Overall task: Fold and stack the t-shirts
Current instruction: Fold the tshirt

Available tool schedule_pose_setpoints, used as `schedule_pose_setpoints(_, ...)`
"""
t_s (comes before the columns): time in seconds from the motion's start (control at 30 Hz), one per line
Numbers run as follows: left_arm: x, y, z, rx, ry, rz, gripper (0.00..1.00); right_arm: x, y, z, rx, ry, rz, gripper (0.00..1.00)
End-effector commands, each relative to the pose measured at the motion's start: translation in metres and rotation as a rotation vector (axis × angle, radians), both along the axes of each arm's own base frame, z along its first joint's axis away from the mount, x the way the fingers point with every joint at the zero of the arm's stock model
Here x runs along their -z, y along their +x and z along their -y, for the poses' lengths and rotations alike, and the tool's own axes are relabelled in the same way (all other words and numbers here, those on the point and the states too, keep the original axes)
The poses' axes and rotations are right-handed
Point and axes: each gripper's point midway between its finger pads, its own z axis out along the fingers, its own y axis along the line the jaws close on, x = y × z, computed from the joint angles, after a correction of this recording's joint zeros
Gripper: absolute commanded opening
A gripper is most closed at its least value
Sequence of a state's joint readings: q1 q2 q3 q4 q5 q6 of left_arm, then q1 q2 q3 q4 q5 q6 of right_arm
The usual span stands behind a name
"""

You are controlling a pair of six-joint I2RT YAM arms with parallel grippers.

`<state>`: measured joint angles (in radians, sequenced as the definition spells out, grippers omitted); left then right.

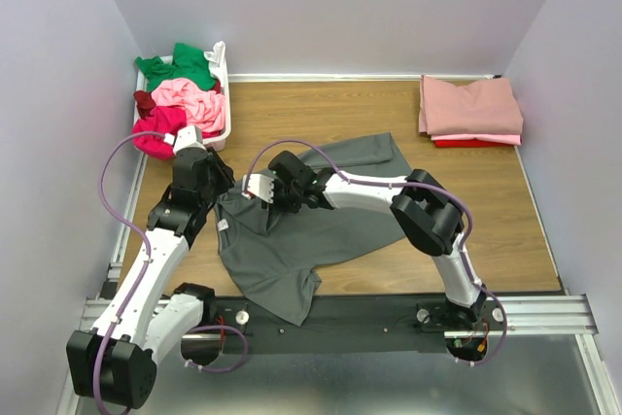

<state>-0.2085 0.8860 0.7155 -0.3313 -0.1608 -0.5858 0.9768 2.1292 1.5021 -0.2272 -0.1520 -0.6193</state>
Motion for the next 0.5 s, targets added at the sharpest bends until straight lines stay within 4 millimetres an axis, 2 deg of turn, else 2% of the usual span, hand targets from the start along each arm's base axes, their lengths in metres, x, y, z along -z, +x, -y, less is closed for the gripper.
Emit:
schedule_pose_setpoints(0.0, -0.005, -0.005, 0.000, 0.032, 0.011, 0.004, 0.41, -0.004, 0.012, -0.007, 0.029, 0.008, 0.037, 0.37)
schedule_pose_setpoints(0.17, -0.006, -0.006, 0.000, 0.035, 0.009, 0.008, 0.41, 0.000, 0.013, -0.011, 0.030, 0.006, 0.036, 0.40)
schedule_pose_setpoints(0.47, -0.011, -0.008, -0.002, 0.032, 0.008, 0.022, 0.41, 0.006, 0.018, -0.015, 0.040, 0.006, 0.034, 0.40)
